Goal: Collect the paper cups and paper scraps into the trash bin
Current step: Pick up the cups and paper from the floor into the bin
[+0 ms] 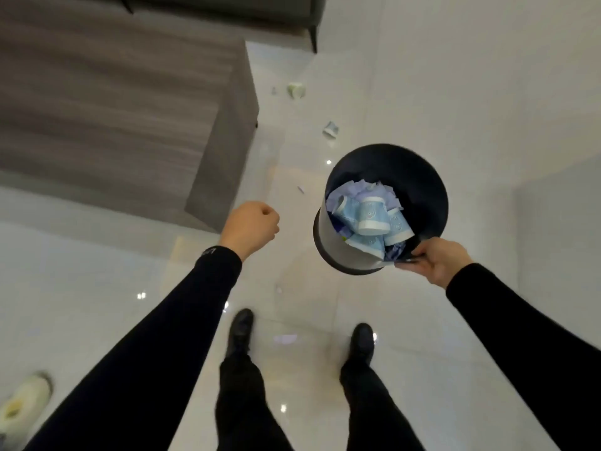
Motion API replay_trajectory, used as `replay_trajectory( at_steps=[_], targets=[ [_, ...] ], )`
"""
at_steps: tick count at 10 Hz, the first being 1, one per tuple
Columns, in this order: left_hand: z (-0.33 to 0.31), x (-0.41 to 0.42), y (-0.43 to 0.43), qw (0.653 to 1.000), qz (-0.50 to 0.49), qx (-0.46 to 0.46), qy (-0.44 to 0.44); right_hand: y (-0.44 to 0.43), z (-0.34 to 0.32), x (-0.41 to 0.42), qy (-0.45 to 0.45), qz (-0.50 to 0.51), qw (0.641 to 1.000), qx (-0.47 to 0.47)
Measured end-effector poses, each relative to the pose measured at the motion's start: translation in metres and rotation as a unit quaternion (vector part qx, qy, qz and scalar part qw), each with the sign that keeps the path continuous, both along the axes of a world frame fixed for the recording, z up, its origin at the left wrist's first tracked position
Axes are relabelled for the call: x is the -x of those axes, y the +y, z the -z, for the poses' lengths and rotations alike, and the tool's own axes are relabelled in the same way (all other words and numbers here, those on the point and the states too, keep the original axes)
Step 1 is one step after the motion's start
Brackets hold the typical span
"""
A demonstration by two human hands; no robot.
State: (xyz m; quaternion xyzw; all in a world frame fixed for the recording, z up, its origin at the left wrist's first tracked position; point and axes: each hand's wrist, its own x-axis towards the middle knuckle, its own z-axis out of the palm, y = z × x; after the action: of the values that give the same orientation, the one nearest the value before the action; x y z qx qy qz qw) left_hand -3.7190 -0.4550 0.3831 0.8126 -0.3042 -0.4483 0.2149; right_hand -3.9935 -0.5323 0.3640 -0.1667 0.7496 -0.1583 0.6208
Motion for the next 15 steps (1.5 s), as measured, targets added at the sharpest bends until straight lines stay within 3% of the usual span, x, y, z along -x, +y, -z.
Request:
replay_trajectory(
  at_steps=[2, 3, 5, 6, 8, 9, 10, 11, 12, 13, 14, 15],
  targets=[
    [0.102, 0.056, 0.027, 0.995, -0.075, -0.060, -0.003, -0.021, 0.132, 0.049, 0.048, -0.167, 0.985, 0.004],
    [0.156, 0.073, 0.035, 0.992, -0.091, -0.083, 0.006, -0.017, 0.186, 0.070, 0.149, -0.398, 0.904, 0.043],
    [0.254, 0.093, 0.052, 0.989, -0.095, -0.113, 0.025, -0.005, 0.274, 0.092, 0.208, -0.583, 0.783, 0.054],
    [0.291, 0.099, 0.063, 0.987, -0.095, -0.130, 0.029, -0.002, 0.309, 0.102, 0.220, -0.619, 0.752, 0.059],
    [0.348, 0.101, 0.069, 0.983, -0.084, -0.161, 0.038, 0.007, 0.366, 0.105, 0.218, -0.644, 0.731, 0.055],
    [0.370, 0.098, 0.066, 0.985, -0.073, -0.152, 0.043, 0.009, 0.389, 0.097, 0.219, -0.616, 0.756, 0.040],
    [0.387, 0.095, 0.064, 0.986, -0.064, -0.146, 0.054, 0.004, 0.408, 0.084, 0.132, -0.374, 0.918, -0.011],
    [0.400, 0.091, 0.065, 0.985, -0.065, -0.147, 0.062, 0.004, 0.411, 0.073, 0.047, -0.148, 0.985, -0.074],
    [0.411, 0.087, 0.069, 0.985, -0.062, -0.144, 0.066, 0.011, 0.411, 0.063, 0.035, -0.104, 0.992, -0.057],
    [0.413, 0.084, 0.073, 0.986, -0.072, -0.137, 0.067, 0.023, 0.414, 0.054, 0.090, -0.092, 0.991, -0.031],
    [0.406, 0.078, 0.083, 0.986, -0.079, -0.132, 0.068, 0.070, 0.386, 0.024, 0.143, -0.352, 0.925, -0.031],
    [0.401, 0.067, 0.104, 0.986, -0.060, -0.143, 0.062, 0.117, 0.374, -0.016, -0.008, -0.294, 0.945, -0.142]
  ],
)
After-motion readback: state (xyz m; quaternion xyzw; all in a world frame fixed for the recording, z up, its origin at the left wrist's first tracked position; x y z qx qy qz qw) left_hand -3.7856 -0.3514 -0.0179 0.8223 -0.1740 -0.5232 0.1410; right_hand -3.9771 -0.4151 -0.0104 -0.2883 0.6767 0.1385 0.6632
